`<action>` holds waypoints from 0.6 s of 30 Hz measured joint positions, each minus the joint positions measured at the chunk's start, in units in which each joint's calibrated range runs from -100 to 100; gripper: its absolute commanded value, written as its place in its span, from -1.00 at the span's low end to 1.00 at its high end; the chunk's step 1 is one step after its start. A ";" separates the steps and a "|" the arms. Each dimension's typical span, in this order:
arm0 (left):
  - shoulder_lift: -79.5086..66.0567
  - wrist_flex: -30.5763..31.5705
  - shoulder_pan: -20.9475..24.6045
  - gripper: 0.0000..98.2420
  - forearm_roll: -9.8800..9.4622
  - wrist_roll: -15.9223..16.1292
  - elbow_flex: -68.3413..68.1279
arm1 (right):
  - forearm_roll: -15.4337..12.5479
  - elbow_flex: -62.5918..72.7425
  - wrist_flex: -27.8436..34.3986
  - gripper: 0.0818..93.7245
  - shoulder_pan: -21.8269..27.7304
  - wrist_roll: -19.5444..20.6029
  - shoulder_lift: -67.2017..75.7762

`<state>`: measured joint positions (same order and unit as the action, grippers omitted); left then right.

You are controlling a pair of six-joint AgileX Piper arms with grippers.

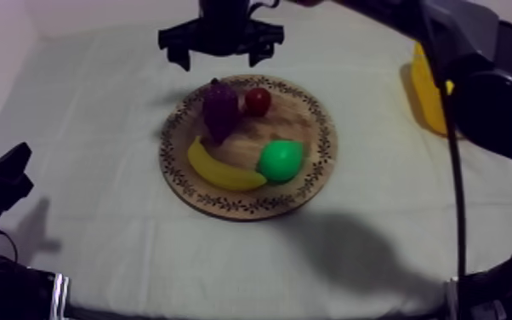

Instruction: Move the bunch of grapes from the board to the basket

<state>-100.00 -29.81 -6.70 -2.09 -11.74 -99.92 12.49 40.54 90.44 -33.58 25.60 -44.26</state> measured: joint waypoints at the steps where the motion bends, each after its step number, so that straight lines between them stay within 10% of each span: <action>1: 0.00 0.00 0.00 -1.00 0.00 0.00 0.00 | -0.04 0.05 -0.51 0.56 0.01 0.35 -0.82; 18: 0.00 0.00 0.00 -1.00 0.00 0.00 0.00 | -1.24 2.22 -7.18 0.51 0.46 1.95 -11.34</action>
<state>-100.00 -29.81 -6.70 -2.09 -11.74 -99.92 11.24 42.76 83.26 -33.12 27.55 -55.60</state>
